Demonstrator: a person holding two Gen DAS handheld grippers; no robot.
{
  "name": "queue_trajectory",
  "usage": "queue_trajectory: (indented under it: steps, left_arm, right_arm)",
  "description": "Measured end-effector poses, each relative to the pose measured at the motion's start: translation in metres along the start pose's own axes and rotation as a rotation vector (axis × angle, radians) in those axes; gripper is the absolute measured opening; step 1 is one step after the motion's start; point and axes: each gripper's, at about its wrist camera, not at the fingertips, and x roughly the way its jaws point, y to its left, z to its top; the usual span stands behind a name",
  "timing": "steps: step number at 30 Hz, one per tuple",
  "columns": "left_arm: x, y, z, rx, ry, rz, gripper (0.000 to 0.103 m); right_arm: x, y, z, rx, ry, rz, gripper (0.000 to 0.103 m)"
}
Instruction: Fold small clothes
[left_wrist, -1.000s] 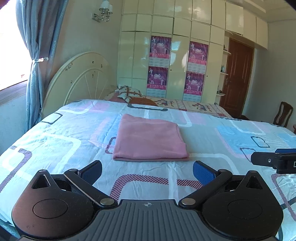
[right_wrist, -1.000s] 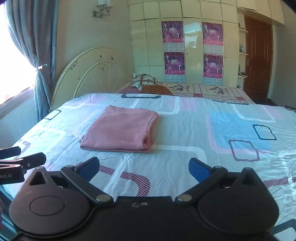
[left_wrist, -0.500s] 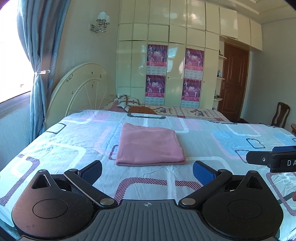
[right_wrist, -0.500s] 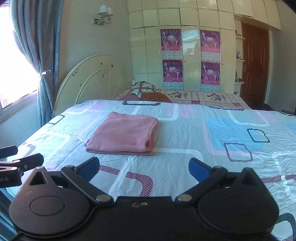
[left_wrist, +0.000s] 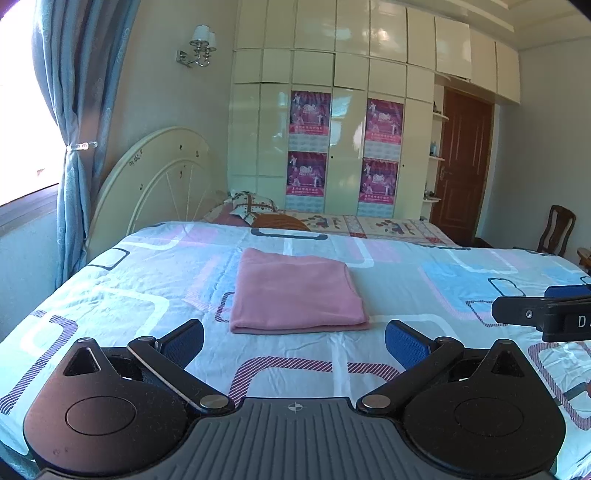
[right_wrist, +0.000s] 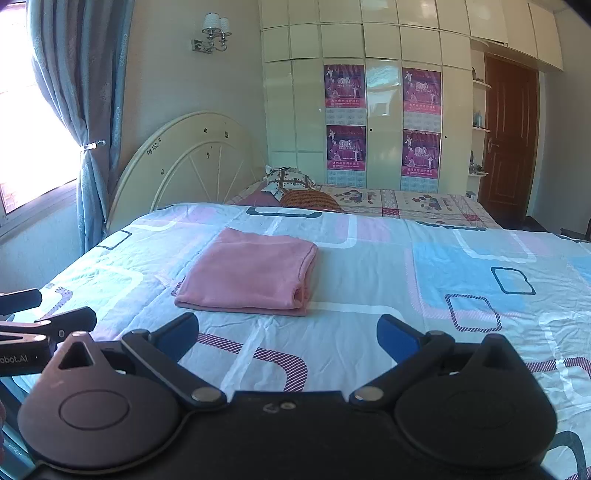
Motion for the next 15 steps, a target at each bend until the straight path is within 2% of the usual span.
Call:
queue_trajectory:
  steps: [15]
  left_arm:
    - [0.0001,0.0007,0.0001,0.005,-0.001,0.011,0.103]
  right_arm:
    - [-0.0001,0.004,0.0009,0.005,-0.001,0.002,0.103]
